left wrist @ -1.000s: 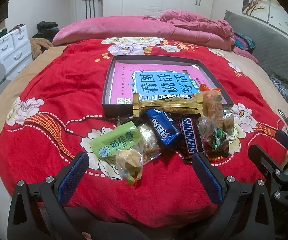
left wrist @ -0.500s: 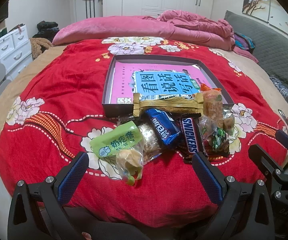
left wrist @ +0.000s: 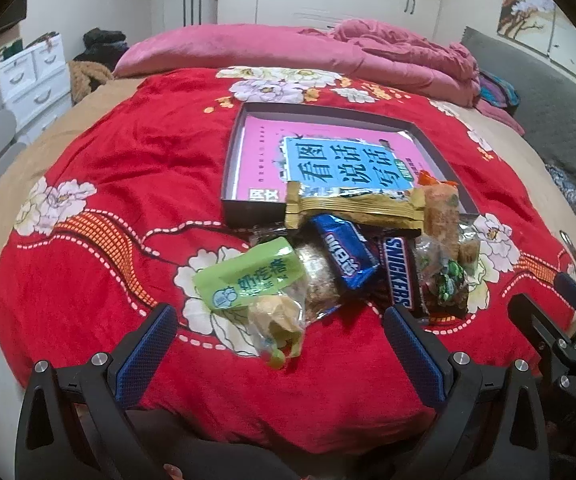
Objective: Organize snacks
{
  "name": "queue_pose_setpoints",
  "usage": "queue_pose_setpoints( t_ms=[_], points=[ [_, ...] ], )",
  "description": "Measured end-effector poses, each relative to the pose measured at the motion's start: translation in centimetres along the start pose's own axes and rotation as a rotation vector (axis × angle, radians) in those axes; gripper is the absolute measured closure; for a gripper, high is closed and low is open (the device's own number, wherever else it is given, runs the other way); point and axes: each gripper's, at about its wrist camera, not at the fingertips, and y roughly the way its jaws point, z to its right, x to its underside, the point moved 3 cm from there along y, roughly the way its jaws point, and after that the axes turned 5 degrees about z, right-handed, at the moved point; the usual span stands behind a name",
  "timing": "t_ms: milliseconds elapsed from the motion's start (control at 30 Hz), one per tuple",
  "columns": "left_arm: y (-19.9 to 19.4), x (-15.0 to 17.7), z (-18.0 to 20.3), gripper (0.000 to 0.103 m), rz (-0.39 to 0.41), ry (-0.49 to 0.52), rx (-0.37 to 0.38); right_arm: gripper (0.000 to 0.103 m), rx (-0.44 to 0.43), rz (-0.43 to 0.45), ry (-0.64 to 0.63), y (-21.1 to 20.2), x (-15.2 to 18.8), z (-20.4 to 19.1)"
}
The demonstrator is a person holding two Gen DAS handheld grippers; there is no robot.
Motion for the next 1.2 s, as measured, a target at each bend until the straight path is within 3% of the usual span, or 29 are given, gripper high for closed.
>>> queue_pose_setpoints(
  t_ms=[633,767,833,900,1200],
  points=[
    [3.6,1.1,-3.0,0.001,-0.167,-0.139,0.011,0.0,-0.007,-0.056,0.047,1.5,0.5,0.7],
    [4.4,1.3,-2.9,0.007,-0.201,-0.172,0.042,0.001,-0.002,-0.08,0.086,2.2,0.7,1.4],
    [4.9,1.4,-3.0,0.022,-0.214,-0.195,0.056,0.001,-0.005,-0.091,0.11,2.5,0.8,1.8],
    [5.5,1.5,-3.0,0.03,-0.229,-0.198,0.065,0.001,-0.01,-0.11,0.128,2.9,1.0,2.1],
    [6.8,0.8,-2.6,0.03,-0.215,-0.196,0.08,0.001,-0.059,-0.17,0.175,5.3,1.5,1.5]
  ],
)
